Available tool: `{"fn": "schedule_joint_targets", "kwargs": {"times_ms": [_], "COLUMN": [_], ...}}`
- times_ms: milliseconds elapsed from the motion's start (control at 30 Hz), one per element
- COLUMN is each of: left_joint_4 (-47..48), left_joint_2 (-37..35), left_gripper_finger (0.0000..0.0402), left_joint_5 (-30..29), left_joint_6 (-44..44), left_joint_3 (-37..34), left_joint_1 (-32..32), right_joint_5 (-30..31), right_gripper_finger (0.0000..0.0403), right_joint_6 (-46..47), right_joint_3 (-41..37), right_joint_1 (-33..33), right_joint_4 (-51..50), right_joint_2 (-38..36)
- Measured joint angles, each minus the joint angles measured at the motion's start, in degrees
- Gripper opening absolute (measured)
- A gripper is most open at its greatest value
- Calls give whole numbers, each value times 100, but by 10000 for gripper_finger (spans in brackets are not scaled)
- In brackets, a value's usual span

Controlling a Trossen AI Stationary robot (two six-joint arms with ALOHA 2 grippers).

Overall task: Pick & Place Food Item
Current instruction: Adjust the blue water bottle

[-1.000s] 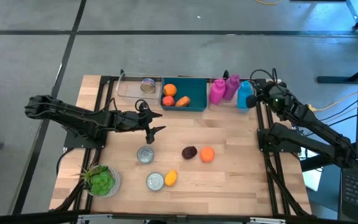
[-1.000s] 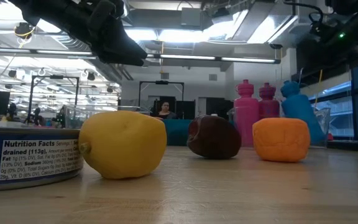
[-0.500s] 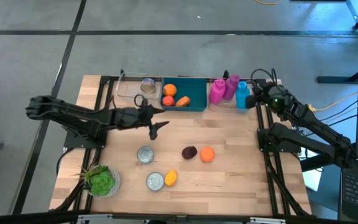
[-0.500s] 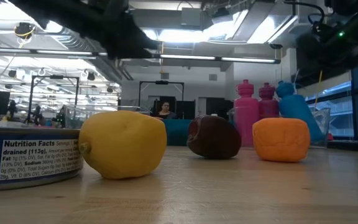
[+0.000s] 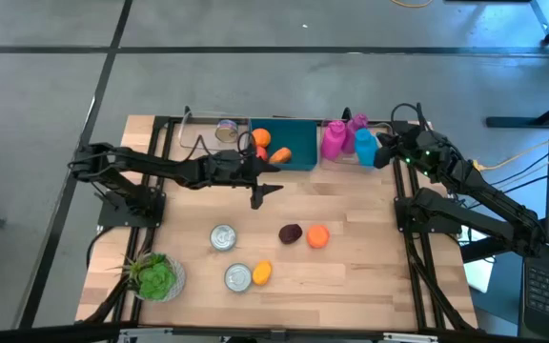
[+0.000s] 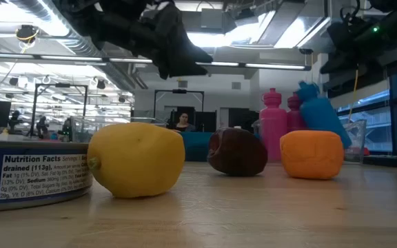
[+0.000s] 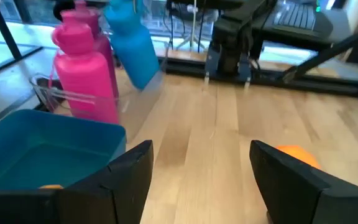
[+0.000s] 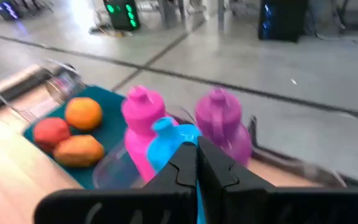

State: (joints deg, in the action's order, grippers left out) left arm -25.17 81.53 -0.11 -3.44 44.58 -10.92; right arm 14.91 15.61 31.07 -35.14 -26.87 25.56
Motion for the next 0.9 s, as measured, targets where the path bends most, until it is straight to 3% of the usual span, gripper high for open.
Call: {"fn": "schedule_joint_targets", "kwargs": {"times_ms": [233, 433, 900], "left_joint_4": [-35, -35, -35], "left_joint_2": [278, 279, 279], "left_gripper_finger": [260, 260, 260], "left_joint_5": [5, 14, 19], "left_joint_6": [17, 19, 19], "left_joint_3": [67, 67, 65], "left_joint_1": [0, 2, 2], "right_joint_5": [-85, -548, -681], "right_gripper_finger": [0, 0, 0], "right_joint_6": [-97, -107, -74], "right_joint_3": [-2, -369, -1122], "right_joint_1": [0, 0, 0], "right_joint_4": [271, 1571, 2895], "right_joint_2": [79, 173, 431]}}
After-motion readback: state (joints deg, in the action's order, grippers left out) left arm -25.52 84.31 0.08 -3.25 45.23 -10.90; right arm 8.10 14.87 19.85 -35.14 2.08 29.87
